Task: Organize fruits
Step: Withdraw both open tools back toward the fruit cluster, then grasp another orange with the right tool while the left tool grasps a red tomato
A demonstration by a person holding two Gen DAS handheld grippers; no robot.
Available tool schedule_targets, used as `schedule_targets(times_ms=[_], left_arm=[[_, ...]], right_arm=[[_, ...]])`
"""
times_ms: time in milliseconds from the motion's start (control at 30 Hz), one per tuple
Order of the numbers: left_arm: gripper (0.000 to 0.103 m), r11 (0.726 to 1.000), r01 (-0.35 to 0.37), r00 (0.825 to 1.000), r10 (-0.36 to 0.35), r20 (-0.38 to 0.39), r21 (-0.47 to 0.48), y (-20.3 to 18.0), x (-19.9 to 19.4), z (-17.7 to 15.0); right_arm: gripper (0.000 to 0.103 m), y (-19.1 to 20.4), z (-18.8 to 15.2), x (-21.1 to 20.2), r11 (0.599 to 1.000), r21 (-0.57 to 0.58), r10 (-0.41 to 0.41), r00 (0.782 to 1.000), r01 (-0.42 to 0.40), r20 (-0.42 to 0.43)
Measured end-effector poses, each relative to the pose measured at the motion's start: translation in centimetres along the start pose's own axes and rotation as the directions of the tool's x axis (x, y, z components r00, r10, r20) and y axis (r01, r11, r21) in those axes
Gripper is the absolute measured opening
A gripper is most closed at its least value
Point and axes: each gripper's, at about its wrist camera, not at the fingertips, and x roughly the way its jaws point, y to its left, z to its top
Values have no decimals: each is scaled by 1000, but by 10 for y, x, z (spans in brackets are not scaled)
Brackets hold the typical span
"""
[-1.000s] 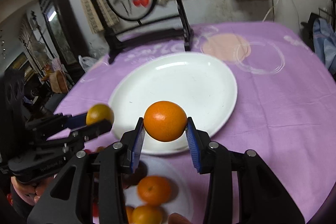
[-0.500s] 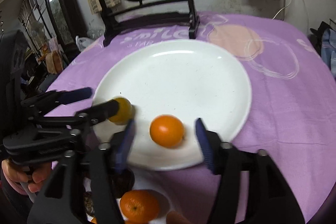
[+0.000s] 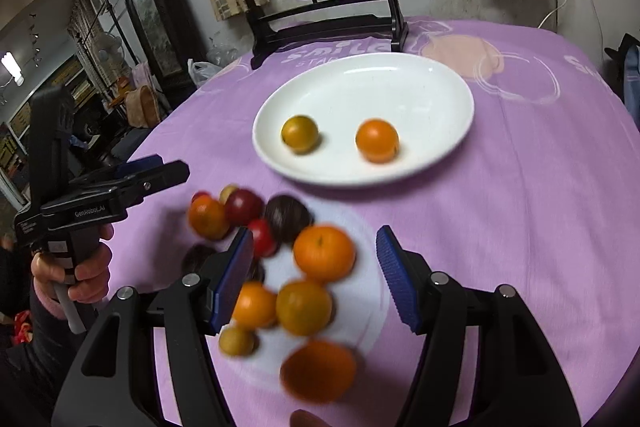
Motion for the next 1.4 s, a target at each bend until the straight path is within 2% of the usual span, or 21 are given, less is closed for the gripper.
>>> schedule_targets(times_ms=[133,333,467,800,1067,1200,1267,1367,1400], left_arm=[[98,997,60,998,-60,-10,52,-5,-17,-37],[98,979,101,995,-102,-3,179,-27,-31,-57],[98,971,91,996,-88,-24,221,-33,-29,-63],[98,964,108,993,-96,-62,243,-36,-25,-69],[96,947,154,986,-129,-105,280,-44,-24,-78],[83,936,171,982,-137,-131,307,-50,-20,-83],[72,934,173,980,-132,-149,311,-51,-17,-85],[47,935,193,972,-141,-185,298,-51,-11,-86],[45,936,194,971,-140,-195,295,-50,-9,-87]], right_arm=[[64,-1,-18,-8,1000,4,22,999,-22,-33],[64,-9,-39,-9,995,58,89,990,-84,-105],[64,-6,-48,-6,996,42,78,988,-73,-133],[64,0,-55,-1,999,-6,34,985,-35,-168],[62,-4,-56,4,1000,10,8,983,-6,-182],[53,-6,-56,6,1000,11,3,984,-1,-180],[48,-7,-57,7,1000,18,21,982,-18,-186],[45,-5,-58,6,1000,8,24,983,-23,-179],[45,-4,-58,6,1000,9,23,984,-22,-177]])
